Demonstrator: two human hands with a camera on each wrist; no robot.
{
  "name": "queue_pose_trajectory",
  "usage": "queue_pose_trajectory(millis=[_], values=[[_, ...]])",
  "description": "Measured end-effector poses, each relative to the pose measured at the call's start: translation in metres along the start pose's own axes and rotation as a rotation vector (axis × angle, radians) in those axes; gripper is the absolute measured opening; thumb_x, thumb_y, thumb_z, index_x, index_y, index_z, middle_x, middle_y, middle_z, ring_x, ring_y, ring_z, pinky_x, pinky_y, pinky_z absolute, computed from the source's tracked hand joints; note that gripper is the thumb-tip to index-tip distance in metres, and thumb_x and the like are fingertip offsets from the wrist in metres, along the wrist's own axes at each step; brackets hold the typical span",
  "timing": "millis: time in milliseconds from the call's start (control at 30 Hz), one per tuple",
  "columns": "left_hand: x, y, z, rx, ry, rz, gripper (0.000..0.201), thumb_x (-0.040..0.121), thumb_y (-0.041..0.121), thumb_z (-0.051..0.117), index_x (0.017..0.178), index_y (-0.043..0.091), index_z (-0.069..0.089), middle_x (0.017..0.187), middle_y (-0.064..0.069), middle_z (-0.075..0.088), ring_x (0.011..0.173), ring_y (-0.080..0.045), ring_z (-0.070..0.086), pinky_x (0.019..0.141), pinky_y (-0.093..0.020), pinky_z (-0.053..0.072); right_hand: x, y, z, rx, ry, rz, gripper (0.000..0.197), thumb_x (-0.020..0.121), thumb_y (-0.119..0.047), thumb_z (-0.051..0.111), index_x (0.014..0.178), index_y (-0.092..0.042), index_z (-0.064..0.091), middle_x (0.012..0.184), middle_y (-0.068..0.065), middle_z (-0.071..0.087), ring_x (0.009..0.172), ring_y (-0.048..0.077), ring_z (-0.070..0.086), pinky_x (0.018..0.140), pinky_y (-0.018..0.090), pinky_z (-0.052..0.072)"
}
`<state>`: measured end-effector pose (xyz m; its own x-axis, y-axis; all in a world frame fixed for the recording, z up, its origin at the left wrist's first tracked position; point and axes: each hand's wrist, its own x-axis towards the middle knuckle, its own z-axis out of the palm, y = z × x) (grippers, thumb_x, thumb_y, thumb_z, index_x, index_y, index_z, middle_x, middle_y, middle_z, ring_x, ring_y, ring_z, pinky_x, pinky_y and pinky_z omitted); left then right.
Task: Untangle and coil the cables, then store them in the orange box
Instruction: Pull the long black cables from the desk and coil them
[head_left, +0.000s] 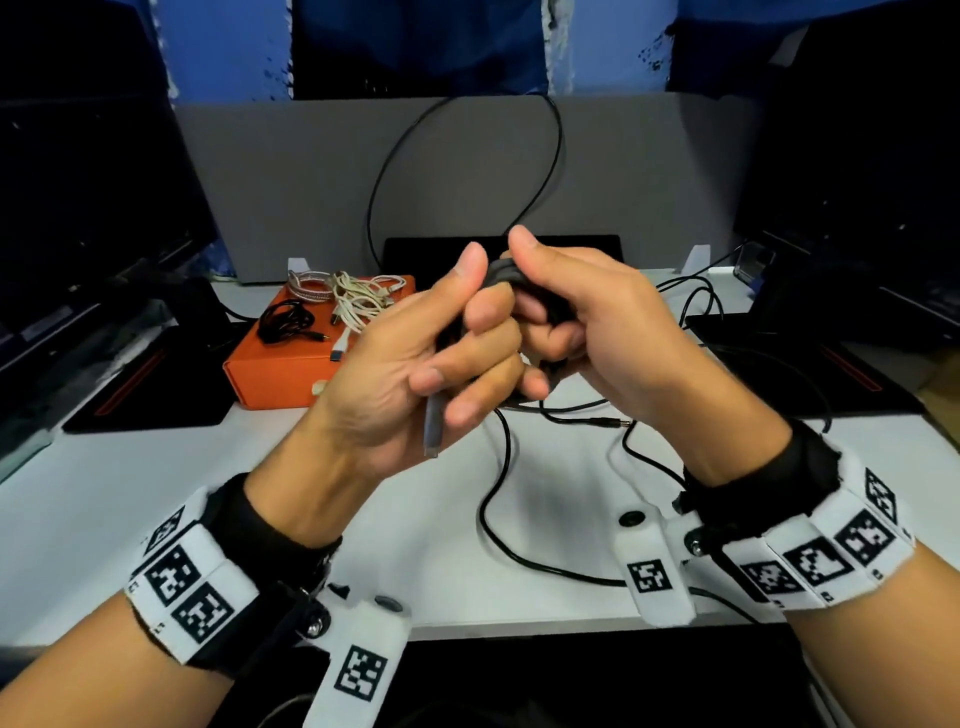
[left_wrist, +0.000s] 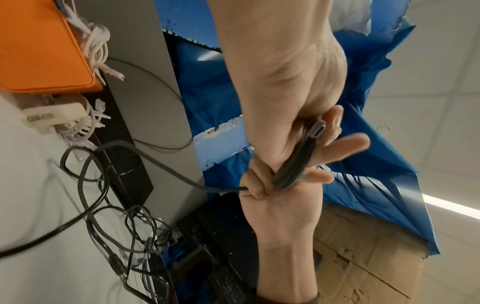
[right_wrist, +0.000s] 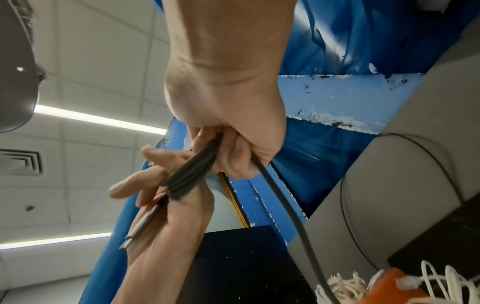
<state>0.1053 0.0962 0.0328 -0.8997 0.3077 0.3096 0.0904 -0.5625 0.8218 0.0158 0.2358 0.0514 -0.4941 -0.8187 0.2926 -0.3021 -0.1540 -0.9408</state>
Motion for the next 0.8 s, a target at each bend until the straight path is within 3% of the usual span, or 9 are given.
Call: queue_pose_trajectory(millis=[100,200,300,400,500,600,667,733,800], values=[[0.0,0.001,0.001,-0.052,-0.051,0.038,0.047,0.107,0.035,0.031,0.088,0.01,0.066,0.041,0.009,0.03,0.032,-0.01,0.033,0.065,-0.023,0.052,0.001,0.005,-0.003,0.122,-0.066,0.055,0.052,0.106,-0.049,0.037,0.091,-0.002,0.052,0.049,-0.006,0.031,0.052,0.038,0.015,0.056,0.048,0.012],[0.0,0.011,0.0,-0.049,-0.003,0.133,0.046,0.109,0.033,0.028,0.098,0.006,0.064,0.041,0.007,0.031,0.032,-0.011,0.03,0.069,-0.021,0.047,0.004,0.009,-0.006,0.21,-0.051,0.015,0.037,0.112,-0.036,0.034,0.104,-0.007,0.054,0.065,0.006,0.05,0.047,0.02,0.014,0.05,0.034,0.007],[-0.003,0.026,-0.002,-0.004,0.113,0.262,0.045,0.111,0.027,0.023,0.126,0.0,0.056,0.055,0.007,0.049,0.044,-0.006,0.051,0.077,-0.016,0.038,0.005,0.013,-0.009,0.005,-0.051,-0.033,0.028,0.114,-0.028,0.034,0.117,-0.02,0.06,0.084,0.017,0.056,0.04,0.014,0.022,0.045,0.024,0.017],[-0.004,0.039,-0.008,0.019,0.275,0.463,0.043,0.111,0.019,0.029,0.139,-0.009,0.044,0.074,0.007,0.062,0.058,-0.005,0.058,0.083,-0.024,0.053,0.003,0.02,-0.007,-0.25,-0.185,0.077,0.029,0.114,-0.028,0.034,0.128,-0.031,0.06,0.072,0.013,0.053,0.038,0.016,0.03,0.039,0.022,0.033],[-0.006,0.044,-0.013,0.502,0.524,0.575,0.043,0.111,0.018,0.035,0.144,-0.01,0.038,0.089,0.003,0.073,0.067,-0.011,0.067,0.081,-0.03,0.054,-0.001,0.027,0.005,-0.464,-0.373,0.122,0.034,0.114,-0.029,0.035,0.124,-0.053,0.057,0.065,0.0,0.049,0.039,0.014,0.039,0.039,0.025,0.042],[-0.006,0.034,-0.013,1.354,0.635,0.462,0.039,0.111,0.02,0.037,0.146,0.001,0.037,0.095,0.009,0.076,0.067,-0.009,0.072,0.072,-0.025,0.054,-0.004,0.02,0.015,-0.632,-0.499,0.121,0.031,0.11,-0.029,0.046,0.135,-0.036,0.064,0.062,-0.023,0.056,0.055,0.001,0.051,0.058,0.012,0.044],[-0.007,0.029,-0.018,1.647,0.571,0.238,0.034,0.11,0.025,0.04,0.138,0.008,0.047,0.083,0.026,0.072,0.065,-0.007,0.068,0.071,-0.032,0.053,-0.006,0.008,0.008,-0.684,-0.473,0.064,0.026,0.107,-0.025,0.053,0.124,-0.019,0.072,0.062,-0.028,0.055,0.062,-0.002,0.052,0.065,0.01,0.041],[-0.01,0.03,-0.021,1.481,0.394,-0.04,0.025,0.11,0.027,0.041,0.118,0.013,0.06,0.07,0.021,0.071,0.057,-0.02,0.061,0.066,-0.034,0.048,-0.008,-0.004,-0.007,-0.707,-0.335,-0.04,0.02,0.105,-0.02,0.058,0.103,-0.011,0.077,0.062,-0.027,0.057,0.063,-0.005,0.055,0.065,0.008,0.04],[-0.013,0.032,-0.018,1.196,0.21,-0.155,0.032,0.11,0.022,0.038,0.094,0.01,0.062,0.059,0.004,0.069,0.043,-0.028,0.045,0.06,-0.035,0.046,-0.008,-0.011,-0.022,-0.7,-0.163,-0.092,0.019,0.102,-0.022,0.062,0.091,-0.012,0.075,0.063,-0.023,0.059,0.06,-0.002,0.053,0.062,0.011,0.039]])
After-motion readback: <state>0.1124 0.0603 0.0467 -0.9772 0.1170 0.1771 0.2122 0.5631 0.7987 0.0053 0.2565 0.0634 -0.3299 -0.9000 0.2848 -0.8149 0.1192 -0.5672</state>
